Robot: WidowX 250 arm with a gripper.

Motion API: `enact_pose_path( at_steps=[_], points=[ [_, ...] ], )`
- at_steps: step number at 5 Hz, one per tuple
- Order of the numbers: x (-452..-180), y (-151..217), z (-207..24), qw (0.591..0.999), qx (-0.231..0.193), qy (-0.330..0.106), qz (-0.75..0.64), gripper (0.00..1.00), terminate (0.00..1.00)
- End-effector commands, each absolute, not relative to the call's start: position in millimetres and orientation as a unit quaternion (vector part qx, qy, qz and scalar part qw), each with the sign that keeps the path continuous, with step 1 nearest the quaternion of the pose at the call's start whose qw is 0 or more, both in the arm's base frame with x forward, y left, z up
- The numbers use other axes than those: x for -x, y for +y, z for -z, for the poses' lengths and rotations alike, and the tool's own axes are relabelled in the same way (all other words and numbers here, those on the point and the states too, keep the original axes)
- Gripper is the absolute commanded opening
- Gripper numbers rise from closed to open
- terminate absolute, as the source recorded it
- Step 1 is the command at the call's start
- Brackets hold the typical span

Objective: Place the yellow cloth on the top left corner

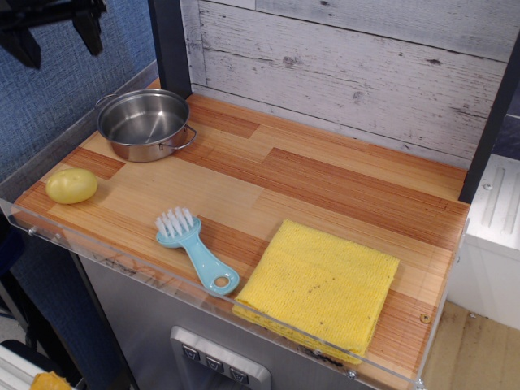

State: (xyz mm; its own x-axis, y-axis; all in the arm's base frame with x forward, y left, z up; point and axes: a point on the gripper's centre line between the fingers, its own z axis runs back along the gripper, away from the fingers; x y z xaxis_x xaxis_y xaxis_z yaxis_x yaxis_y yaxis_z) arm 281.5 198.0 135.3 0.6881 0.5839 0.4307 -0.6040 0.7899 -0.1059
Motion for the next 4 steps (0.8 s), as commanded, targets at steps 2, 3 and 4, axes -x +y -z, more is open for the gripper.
enact_pose_path(
  at_steps=[2,3,4],
  points=[
    [-245.1,136.8,-137.1,0.944,0.0,-0.23,-0.238,1.0,0.0],
    [-236.0,114.4,-127.6,0.956,0.004,-0.222,-0.189,1.0,0.0],
    [-227.7,92.1,-116.4,0.967,0.002,-0.216,-0.136,1.0,0.0]
  ],
)
